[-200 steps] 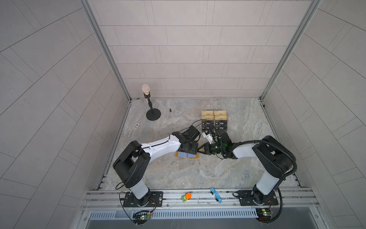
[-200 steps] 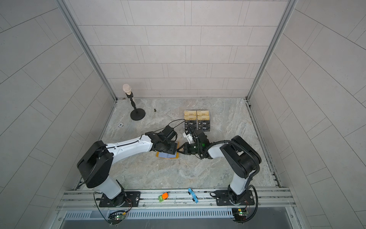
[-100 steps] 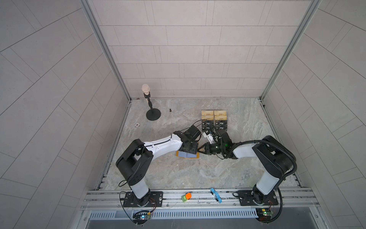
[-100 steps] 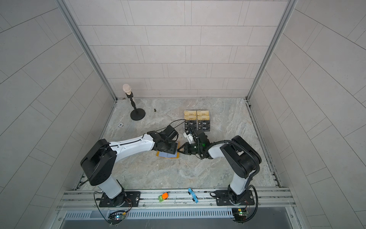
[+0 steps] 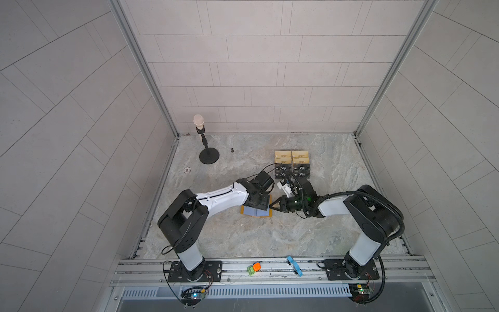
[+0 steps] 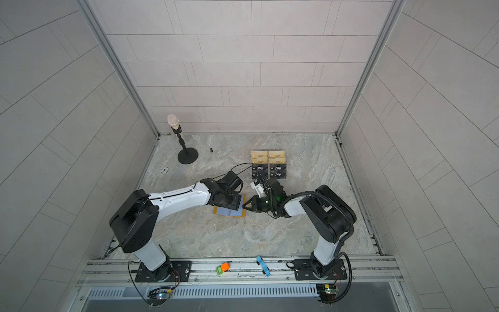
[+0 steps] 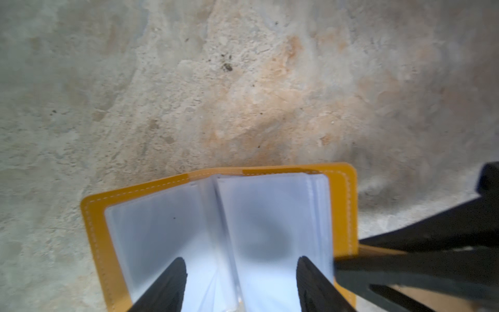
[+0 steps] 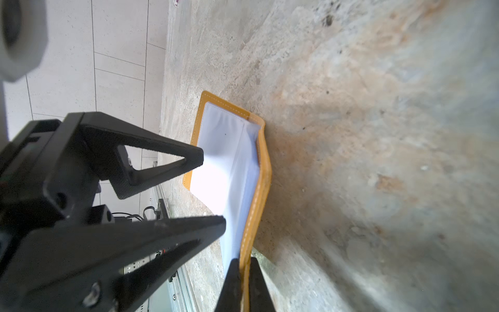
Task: Insert credit cards into a card holder
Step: Flip over the card slot on the card holder.
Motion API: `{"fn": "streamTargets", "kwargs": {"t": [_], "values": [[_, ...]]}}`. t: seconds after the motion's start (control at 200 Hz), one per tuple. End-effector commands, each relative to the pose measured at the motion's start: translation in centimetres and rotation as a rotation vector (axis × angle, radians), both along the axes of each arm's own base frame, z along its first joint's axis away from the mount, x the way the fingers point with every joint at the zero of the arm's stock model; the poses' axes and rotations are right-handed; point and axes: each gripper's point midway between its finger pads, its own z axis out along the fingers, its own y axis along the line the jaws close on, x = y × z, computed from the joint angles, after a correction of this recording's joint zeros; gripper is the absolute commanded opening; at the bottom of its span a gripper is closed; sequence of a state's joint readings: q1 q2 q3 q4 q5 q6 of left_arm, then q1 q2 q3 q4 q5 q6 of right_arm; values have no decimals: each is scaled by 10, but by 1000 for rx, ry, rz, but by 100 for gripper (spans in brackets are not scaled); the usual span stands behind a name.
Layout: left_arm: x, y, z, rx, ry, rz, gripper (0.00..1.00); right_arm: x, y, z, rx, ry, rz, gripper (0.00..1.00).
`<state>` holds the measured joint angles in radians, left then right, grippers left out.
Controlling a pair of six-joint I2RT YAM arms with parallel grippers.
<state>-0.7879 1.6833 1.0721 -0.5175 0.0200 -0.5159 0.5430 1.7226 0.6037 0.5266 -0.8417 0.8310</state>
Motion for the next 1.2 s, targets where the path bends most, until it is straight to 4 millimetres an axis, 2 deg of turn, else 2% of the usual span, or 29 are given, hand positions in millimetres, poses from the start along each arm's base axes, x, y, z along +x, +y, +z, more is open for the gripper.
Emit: {"fn": "streamTargets", "kwargs": {"t": [0.0,0.24,0.631,0.841,1.066,1.192], "values": [[-2,-11,11,-63,2,-11,69,0,1,-4,0,0,2,0],[-1,-4,-2,-12,19,6,69,0,0,-2,4,-4,0,0],[-3,-10,-10,-38,45,-7,70,-1,1,-4,4,2,0,0],[-3,3,-16,32,46,8,69,-1,0,-4,2,1,-1,0],[-4,6,-21,55,49,9,69,0,1,-3,7,-1,-2,0],[-1,17,-20,109,27,16,69,0,0,-4,2,2,0,0]]}}
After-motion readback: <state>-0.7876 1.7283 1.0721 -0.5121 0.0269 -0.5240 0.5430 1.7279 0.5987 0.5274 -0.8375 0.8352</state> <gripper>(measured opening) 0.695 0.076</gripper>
